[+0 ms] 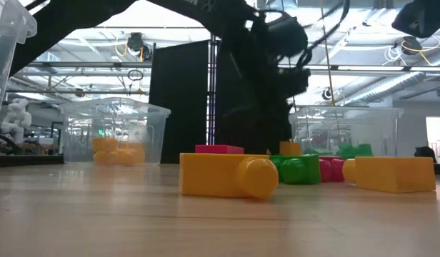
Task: Sort blocks
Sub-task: Put the yellow game piece into the top left transparent bin
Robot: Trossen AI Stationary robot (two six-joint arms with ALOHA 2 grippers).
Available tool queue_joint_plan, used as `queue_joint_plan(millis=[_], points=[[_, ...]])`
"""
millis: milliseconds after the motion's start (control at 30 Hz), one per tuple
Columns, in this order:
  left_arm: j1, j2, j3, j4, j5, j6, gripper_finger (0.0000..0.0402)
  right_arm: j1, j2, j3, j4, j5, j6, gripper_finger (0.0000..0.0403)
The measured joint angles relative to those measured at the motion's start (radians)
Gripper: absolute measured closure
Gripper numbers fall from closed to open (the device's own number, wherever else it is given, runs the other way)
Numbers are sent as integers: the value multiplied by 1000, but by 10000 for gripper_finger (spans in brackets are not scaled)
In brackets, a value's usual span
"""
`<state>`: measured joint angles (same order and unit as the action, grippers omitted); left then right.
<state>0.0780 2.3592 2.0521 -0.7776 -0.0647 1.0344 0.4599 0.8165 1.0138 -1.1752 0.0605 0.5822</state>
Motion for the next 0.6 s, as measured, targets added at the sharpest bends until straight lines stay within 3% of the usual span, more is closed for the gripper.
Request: queue_joint_plan(millis=[233, 433, 600], points=[[-2, 0, 145, -134, -8, -71, 393, 0, 0, 0, 2, 0, 7, 202], [4, -1, 303, -285, -117, -152, 393, 0, 0, 0, 11, 0, 8, 202], [33, -79, 289, -391, -206, -333, 394, 0, 0, 0, 16, -1, 8, 202]])
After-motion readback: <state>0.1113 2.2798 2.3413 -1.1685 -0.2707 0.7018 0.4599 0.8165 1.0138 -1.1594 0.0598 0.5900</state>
